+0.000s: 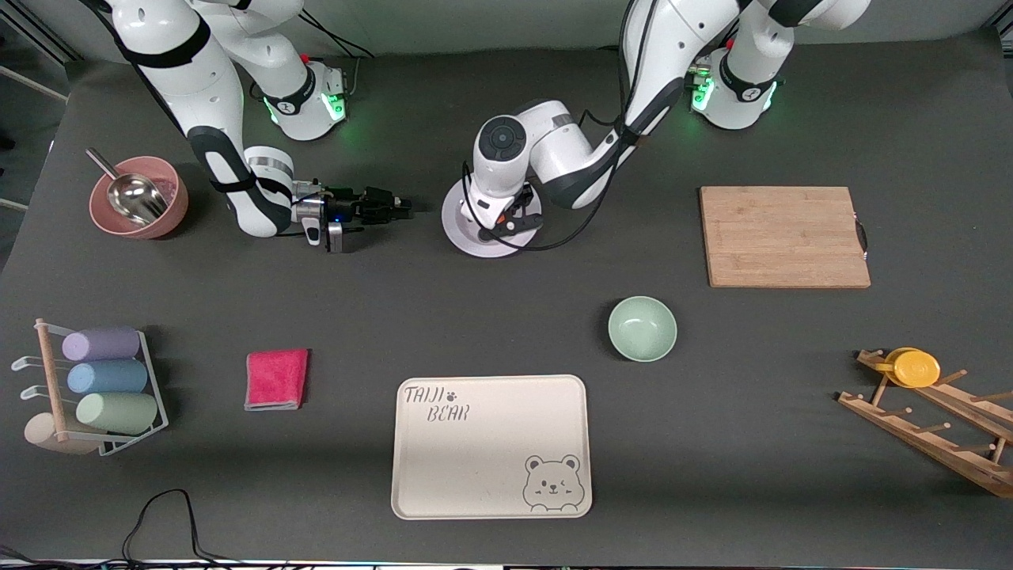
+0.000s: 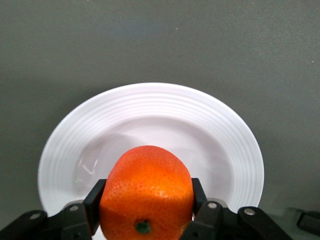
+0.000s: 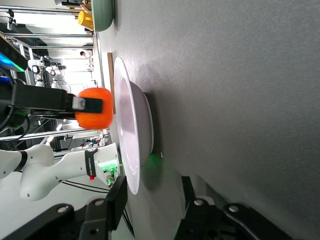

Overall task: Place orange and plate with both arms
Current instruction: 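Lower the orange onto the plate and open the left gripper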

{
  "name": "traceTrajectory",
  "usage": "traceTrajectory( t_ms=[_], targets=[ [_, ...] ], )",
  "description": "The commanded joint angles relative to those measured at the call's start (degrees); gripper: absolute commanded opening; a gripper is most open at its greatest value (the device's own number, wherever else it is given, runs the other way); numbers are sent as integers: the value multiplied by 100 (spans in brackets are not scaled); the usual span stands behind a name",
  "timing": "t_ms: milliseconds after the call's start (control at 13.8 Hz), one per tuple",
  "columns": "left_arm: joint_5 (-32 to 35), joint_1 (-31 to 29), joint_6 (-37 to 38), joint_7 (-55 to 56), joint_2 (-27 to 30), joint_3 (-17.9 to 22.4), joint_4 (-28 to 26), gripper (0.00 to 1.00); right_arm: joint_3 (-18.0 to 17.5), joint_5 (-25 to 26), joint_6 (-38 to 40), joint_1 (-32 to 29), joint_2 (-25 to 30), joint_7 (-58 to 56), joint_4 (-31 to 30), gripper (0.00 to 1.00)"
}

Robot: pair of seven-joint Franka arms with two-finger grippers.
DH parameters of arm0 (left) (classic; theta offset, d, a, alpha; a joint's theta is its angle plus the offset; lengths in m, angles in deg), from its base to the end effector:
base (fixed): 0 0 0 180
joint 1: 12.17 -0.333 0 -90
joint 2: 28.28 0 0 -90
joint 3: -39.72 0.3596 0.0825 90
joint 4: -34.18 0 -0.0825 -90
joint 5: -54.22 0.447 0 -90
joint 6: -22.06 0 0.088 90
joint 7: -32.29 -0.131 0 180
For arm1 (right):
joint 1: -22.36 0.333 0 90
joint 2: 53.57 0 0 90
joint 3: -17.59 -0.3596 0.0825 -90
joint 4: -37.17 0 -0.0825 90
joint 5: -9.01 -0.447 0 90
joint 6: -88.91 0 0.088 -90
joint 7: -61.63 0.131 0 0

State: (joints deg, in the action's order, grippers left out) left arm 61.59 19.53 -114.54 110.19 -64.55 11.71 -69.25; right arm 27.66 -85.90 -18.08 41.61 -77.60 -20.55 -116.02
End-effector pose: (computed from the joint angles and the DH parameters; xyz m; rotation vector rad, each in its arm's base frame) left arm 0.3856 -0.6110 0.1975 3.0017 0.4675 -0.2586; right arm 0.3227 0.1383 0.0591 -1.9343 0.0016 0.0953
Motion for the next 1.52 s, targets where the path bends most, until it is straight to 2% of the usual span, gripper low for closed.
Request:
traceTrajectory(
  t_ms=[0,145,217,290,725,870,1087,1232,1449],
  targets=[
    [273,135,-173,392,-108,86,68,0,4,-141,29,18,21,-105,-26,51],
    [274,135,-156,392,-118,86,59,0,4,-141,29,18,21,-105,-26,51],
    [274,135,-156,392,-118,86,59,42,4,-141,29,18,13,-105,-26,51],
    [274,144,-156,409,-118,86,59,98,4,-141,29,18,12,-105,-26,51],
    [274,74,36,471,-39,86,68,100,4,-141,29,9,21,-105,-17,51],
    [282,-101,649,357,250,121,199,100,-5,-150,29,9,12,-105,-17,51],
    [204,-724,1380,-396,856,77,366,100,-22,-211,20,18,-14,-96,44,51],
    [116,-1216,1819,-1054,1269,59,419,100,-57,-421,20,61,-58,-105,88,51],
    [-208,-2068,2864,-2582,1692,94,901,100,-381,-948,-41,158,-110,-96,220,51]
  ],
)
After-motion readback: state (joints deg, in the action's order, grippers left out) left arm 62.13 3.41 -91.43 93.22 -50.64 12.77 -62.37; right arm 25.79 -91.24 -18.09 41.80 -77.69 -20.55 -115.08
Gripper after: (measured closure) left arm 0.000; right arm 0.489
